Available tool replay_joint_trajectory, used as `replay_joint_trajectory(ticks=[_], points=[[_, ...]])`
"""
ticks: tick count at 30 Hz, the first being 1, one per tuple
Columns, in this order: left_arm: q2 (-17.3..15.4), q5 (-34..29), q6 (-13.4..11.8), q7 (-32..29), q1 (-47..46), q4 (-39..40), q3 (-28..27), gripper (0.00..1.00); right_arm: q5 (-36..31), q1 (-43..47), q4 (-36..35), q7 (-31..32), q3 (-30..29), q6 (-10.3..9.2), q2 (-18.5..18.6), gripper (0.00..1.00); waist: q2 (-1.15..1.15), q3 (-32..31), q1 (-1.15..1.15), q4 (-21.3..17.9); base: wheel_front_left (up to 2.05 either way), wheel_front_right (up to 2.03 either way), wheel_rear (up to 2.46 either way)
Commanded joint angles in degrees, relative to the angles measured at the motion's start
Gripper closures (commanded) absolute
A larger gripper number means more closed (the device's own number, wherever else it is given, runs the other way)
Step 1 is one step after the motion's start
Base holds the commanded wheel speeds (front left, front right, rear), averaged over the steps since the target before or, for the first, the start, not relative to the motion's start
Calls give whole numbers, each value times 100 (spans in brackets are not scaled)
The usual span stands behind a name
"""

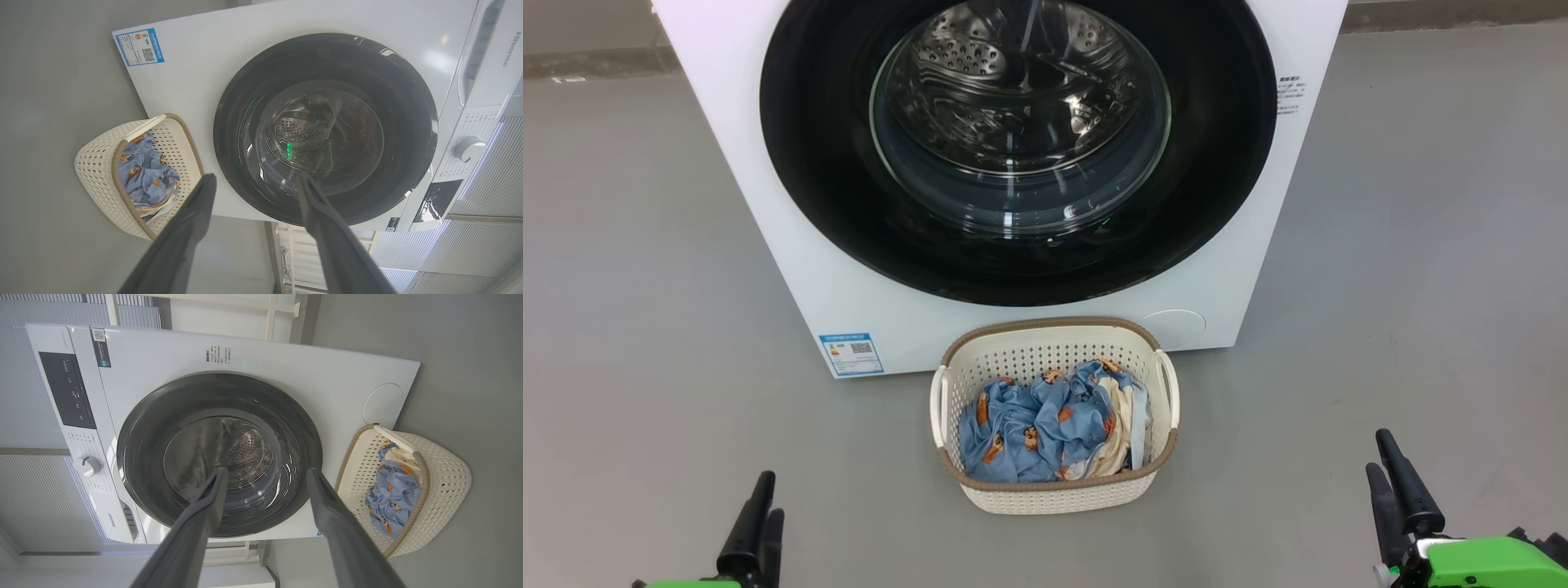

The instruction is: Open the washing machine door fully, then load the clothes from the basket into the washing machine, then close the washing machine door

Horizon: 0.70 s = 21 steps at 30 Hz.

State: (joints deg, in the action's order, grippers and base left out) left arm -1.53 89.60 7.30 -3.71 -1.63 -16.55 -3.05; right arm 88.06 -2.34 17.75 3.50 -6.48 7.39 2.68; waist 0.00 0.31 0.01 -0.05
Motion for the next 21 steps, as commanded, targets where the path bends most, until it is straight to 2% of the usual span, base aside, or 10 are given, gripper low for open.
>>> replay_joint_trajectory(ticks=[1, 21], points=[[-139, -99, 4, 59, -271, 188, -24, 0, -123, -279, -171, -45, 46, 1, 98, 0, 0, 2, -1, 0, 0, 0, 0], [-373, -1481, 7, 407, -380, 441, 206, 0, -1662, -494, -309, -396, 314, 3, 294, 0, 0, 54, -1, 3, 0, 0, 0]])
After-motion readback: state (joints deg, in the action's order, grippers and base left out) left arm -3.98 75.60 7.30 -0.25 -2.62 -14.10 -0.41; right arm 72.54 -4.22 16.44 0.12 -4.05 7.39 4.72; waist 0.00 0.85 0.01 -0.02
